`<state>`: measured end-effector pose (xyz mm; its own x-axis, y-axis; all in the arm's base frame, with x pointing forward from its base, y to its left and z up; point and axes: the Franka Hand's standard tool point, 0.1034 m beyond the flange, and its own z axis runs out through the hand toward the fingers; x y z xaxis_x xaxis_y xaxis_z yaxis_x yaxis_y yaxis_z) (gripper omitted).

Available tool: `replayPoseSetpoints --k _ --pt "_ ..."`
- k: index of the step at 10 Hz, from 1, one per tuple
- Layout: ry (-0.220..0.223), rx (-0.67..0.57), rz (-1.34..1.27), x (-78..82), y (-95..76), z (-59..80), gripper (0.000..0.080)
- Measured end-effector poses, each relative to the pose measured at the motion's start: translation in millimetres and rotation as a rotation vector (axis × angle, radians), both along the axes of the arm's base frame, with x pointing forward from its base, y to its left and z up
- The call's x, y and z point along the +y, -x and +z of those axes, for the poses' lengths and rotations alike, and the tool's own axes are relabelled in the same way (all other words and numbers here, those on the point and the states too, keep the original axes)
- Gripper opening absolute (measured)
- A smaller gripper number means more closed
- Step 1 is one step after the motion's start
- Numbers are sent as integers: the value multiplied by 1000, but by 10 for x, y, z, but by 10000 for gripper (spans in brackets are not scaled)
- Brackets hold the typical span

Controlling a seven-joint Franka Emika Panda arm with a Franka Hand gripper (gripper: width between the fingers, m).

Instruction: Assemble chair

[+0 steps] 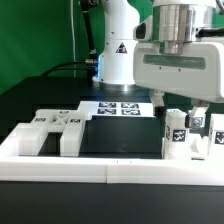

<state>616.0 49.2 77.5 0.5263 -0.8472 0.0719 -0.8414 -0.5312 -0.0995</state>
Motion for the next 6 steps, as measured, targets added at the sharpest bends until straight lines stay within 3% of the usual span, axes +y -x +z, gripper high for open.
replayPoseSetpoints --k 6 --pt "64 5 522 15 2 -2 649"
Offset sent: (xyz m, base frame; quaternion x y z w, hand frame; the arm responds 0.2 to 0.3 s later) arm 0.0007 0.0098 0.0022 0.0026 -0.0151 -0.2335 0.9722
